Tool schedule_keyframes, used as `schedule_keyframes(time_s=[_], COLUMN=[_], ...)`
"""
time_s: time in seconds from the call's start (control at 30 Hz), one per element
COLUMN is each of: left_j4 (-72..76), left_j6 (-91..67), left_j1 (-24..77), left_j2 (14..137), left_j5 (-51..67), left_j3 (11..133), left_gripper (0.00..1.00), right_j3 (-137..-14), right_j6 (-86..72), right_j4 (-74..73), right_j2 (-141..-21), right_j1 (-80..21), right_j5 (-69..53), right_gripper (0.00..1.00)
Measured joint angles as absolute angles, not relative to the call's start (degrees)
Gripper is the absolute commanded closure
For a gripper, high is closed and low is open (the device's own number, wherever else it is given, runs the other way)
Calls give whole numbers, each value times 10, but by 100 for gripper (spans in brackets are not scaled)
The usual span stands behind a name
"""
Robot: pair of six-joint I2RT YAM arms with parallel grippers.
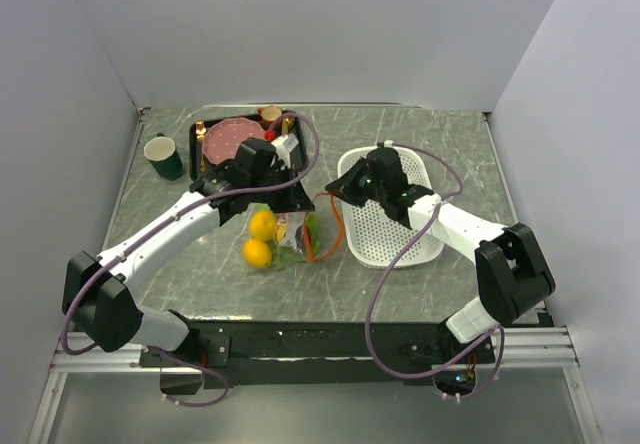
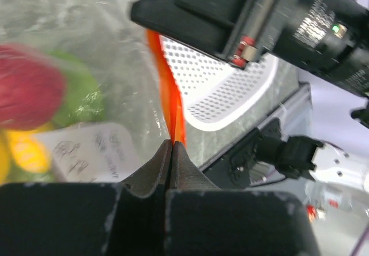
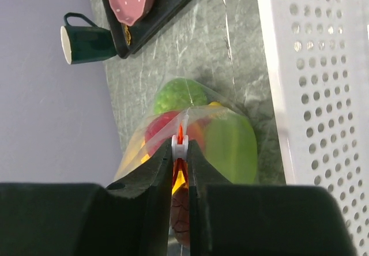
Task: Place the food in the zip-top bag and seal the zipper
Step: Adjust the zipper food storage bag at the center of the board, then zip the zipper food storage bag at the center of the board.
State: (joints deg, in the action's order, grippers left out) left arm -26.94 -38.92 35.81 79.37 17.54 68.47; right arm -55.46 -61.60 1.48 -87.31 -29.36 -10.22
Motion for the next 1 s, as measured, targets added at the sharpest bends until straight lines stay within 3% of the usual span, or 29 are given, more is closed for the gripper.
schedule_keyframes(time_s=[0.37, 0.43, 0.47, 0.5, 0.53, 0.7, 0.9, 1.0], left_j4=[-210, -190, -182, -174, -170, -172, -176, -158], left_j6=[-387, -389, -391, -393, -395, -387, -369, -370], left_j1=[416, 421, 423, 423, 424, 430, 389, 307], left_j2=[877, 881, 881, 881, 881, 879, 826, 775], left_j5=[213, 208, 207, 207, 207, 208, 222, 248], left_j3=[657, 649, 645, 642, 641, 641, 621, 600], left_gripper=[99, 94, 91, 72, 59, 22, 3, 1], right_j3=[-550, -547, -546, -546, -546, -546, -546, -546], right_j6=[-593, -590, -588, -587, -586, -570, -536, -516], right_j4=[39, 39, 38, 39, 39, 48, 48, 47], right_j2=[-873, -873, -873, -873, -873, -873, -873, -873], right_j1=[-278, -273, -270, -268, -267, -262, -262, -262], right_j5=[-109, -114, -117, -120, -121, -119, -116, -117], right_gripper=[87, 87, 87, 86, 86, 85, 85, 85])
